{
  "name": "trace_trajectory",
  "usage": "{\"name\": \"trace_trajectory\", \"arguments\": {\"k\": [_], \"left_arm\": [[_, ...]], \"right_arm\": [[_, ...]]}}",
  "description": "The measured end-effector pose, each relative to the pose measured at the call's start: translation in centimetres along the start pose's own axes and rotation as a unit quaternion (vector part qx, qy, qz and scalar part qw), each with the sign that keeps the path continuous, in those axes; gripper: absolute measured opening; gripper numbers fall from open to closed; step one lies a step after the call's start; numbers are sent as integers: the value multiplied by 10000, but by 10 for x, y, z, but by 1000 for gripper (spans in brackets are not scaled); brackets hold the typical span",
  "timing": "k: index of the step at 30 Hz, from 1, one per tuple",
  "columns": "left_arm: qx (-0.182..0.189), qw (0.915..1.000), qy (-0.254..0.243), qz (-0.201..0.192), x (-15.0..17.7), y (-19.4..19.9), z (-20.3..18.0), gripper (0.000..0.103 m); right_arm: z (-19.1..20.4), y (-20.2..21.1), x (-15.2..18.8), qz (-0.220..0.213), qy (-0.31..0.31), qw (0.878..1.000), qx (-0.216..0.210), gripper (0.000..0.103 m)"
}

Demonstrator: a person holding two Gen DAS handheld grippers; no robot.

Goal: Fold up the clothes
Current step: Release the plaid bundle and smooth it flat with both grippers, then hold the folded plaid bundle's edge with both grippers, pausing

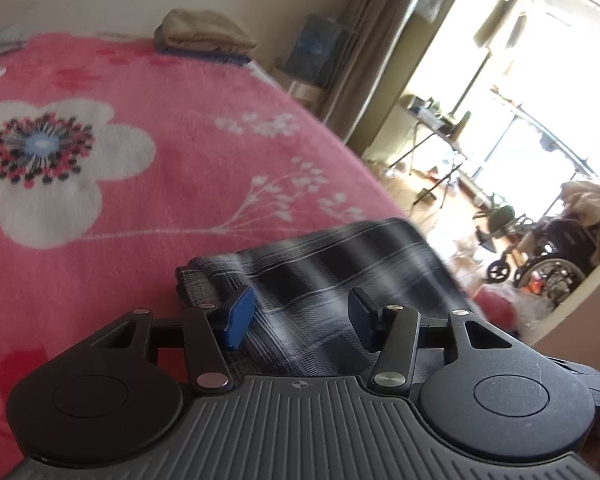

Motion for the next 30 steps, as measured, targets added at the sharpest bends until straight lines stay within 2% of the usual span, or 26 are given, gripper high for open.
{"name": "trace_trajectory", "arguments": {"k": [1, 5, 9, 13, 17, 23, 26, 30], "left_arm": [[-111, 9999, 44, 11, 0, -2, 8, 45], [-428, 9984, 364, -76, -4, 6, 32, 46], [-500, 9970, 543, -233, -16, 21, 37, 46], [-411, 9966, 490, -524, -34, 37, 19, 49], [17, 9985, 362, -405, -33, 47, -21, 52], [857, 9956, -364, 119, 8, 61, -84, 55], [1048, 9916, -703, 283, 29, 68, -97, 55], [1096, 9825, -1476, 305, 53, 74, -108, 55]], "right_arm": [[0, 0, 0, 4, -10, 10000, -3, 47], [-1, -2, 0, 37, -12, 10000, -55, 47], [-1, -2, 0, 77, -5, 9999, -80, 48], [-1, -3, -1, 117, 3, 9999, -106, 48], [-1, -3, -1, 141, 11, 9998, -118, 48], [-1, -4, -2, 154, 46, 9998, -95, 48], [-1, -4, -2, 149, 54, 9998, -78, 48], [-1, -3, -2, 134, 46, 9999, -45, 48]]}}
Point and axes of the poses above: each gripper's, at about its wrist camera, not at the fingertips, and y roughly against the way its jaws point, z to its left, x to its underside, the point moved 10 cm from there along -y, roughly the way its jaws point, and after that the axes turned 14 degrees about -z, right-handed, at the moved point
